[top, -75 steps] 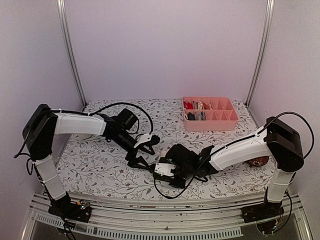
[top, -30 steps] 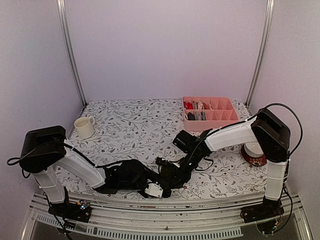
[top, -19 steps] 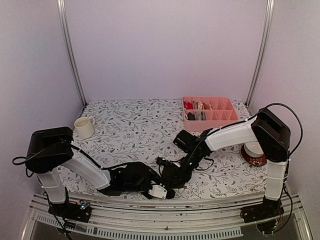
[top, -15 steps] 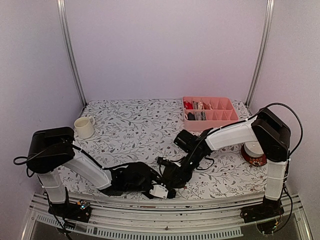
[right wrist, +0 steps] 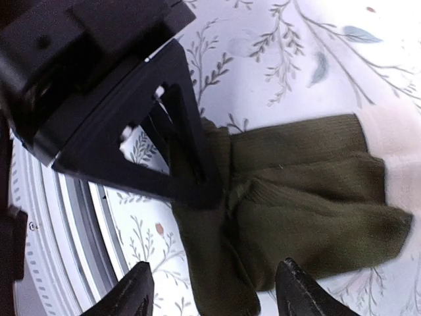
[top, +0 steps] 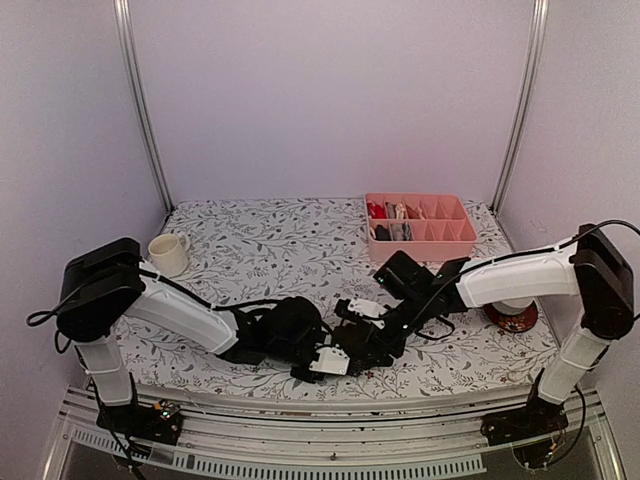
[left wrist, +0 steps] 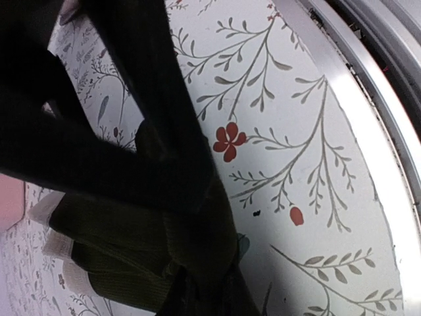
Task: Roll the underwear
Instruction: Roll the underwear at the center of the board.
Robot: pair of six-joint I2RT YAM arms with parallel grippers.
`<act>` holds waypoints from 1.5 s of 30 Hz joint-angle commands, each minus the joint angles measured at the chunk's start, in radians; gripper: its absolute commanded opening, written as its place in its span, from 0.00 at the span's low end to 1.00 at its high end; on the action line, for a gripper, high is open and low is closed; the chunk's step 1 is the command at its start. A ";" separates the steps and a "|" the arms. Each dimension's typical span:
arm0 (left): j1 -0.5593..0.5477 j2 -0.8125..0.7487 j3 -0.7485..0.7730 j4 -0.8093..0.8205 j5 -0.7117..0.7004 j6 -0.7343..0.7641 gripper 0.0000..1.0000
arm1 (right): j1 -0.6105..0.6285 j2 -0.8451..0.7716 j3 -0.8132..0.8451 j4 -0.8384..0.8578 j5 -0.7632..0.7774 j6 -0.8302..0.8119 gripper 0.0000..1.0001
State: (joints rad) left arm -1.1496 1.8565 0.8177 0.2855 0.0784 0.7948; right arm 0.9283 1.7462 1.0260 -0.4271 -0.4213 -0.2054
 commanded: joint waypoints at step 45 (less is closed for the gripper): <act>0.362 0.496 0.770 -1.181 0.776 -0.120 0.00 | 0.394 0.050 -0.230 0.501 0.952 -0.292 0.45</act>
State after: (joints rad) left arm -0.8062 2.3093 1.5898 -0.8291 0.9352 0.6693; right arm 1.3293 1.7519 0.7631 0.1081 0.5419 -0.5106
